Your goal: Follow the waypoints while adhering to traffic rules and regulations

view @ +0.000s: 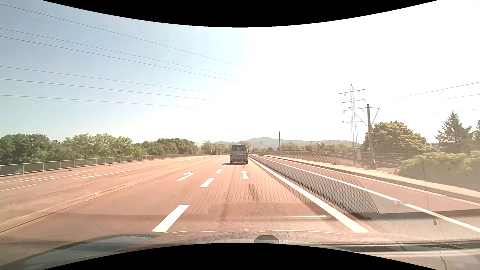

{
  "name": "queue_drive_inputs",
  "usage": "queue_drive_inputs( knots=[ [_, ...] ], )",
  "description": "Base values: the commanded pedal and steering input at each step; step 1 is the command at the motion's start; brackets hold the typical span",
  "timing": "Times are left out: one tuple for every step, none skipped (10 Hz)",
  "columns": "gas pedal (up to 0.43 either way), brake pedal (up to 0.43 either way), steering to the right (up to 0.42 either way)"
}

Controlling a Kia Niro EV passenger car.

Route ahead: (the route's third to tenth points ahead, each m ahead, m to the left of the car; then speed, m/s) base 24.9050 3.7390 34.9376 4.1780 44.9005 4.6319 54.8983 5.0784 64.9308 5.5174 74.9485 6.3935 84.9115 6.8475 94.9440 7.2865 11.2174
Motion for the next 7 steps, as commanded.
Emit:
queue_drive_inputs(
  knots=[
    [0.15, 0.0, -0.013],
    [0.15, 0.0, -0.012],
    [0.15, 0.0, -0.01],
    [0.15, 0.0, -0.01],
    [0.15, 0.0, -0.009],
    [0.15, 0.0, -0.009],
    [0.15, 0.0, -0.009]
  ],
)
